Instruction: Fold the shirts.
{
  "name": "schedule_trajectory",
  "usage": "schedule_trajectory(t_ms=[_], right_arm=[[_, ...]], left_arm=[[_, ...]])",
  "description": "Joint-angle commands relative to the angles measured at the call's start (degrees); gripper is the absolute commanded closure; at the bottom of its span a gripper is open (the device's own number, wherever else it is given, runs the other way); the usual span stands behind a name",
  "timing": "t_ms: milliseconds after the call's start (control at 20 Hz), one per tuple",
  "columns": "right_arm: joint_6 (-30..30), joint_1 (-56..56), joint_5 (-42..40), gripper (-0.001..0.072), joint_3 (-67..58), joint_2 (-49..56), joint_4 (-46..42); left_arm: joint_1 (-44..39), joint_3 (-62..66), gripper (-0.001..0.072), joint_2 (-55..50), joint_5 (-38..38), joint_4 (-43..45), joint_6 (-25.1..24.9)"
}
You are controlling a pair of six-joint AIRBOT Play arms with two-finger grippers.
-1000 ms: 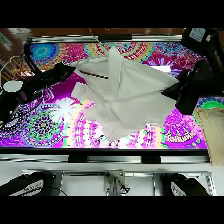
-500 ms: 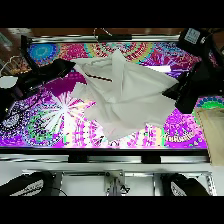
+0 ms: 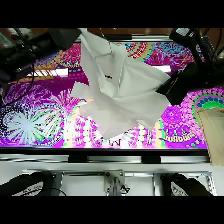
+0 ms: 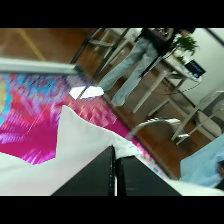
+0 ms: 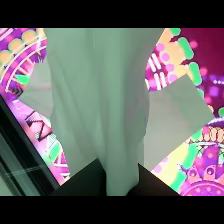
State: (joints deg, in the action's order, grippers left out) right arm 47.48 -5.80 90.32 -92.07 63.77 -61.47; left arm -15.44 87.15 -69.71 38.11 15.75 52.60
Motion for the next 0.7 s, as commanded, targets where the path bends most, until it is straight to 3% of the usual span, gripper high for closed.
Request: schedule_trajectory(t_ms=[0, 150, 250, 450, 650], right_arm=[[2.4, 0.0, -4.4, 0.0636, 0.0, 0.8, 0.9], [6.7, 0.0, -10.3, 0.0636, 0.0, 0.7, -0.2], [8.1, 0.0, -13.3, 0.0636, 0.0, 0.5, -0.3], [8.1, 0.0, -16.4, 0.0636, 0.0, -2.5, -0.5], [9.9, 0.0, -17.3, 0.0636, 0.0, -5.9, 2.4]], left_arm=[[-2.6, 8.3, 0.0647, 0.1, 1.3, 0.0, -0.9], [-2.7, 12.6, 0.0646, 0.4, 7.0, 2.0, -1.0], [-2.7, 12.6, 0.0647, 1.2, 11.2, 10.3, -0.4], [-2.7, 12.6, 0.0647, 1.3, 19.9, 32.2, 10.4], [-2.8, 12.6, 0.0647, 0.6, 22.2, 37.6, 11.5]])
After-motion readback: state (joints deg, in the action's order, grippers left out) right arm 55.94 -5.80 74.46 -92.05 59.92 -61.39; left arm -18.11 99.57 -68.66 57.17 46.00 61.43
